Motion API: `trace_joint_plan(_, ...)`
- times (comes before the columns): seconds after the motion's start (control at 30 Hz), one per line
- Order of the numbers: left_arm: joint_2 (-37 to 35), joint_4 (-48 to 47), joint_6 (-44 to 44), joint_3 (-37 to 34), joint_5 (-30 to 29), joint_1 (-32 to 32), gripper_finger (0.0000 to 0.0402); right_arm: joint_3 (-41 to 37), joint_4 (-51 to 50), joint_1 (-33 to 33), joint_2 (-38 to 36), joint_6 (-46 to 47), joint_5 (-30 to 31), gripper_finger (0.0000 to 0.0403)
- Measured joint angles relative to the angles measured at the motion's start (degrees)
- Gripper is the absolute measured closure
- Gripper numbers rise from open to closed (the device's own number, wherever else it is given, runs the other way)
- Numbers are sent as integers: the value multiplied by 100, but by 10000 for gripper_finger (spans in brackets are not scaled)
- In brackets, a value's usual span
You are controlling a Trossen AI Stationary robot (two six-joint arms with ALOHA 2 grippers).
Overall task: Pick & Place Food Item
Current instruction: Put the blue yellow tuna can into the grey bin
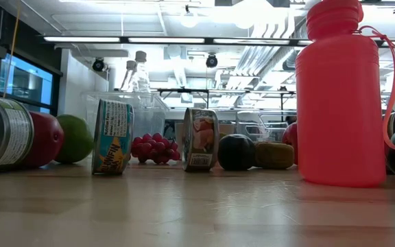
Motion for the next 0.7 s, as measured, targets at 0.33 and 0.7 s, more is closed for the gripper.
trace_joint_plan(0.33,550,-744,513,-2,1136,756,108,0,1,0,0,0,1,86)
trace_joint_plan(0.7,1287,-899,1388,-4,1057,344,108,2,-38,-1,0,0,1,86)
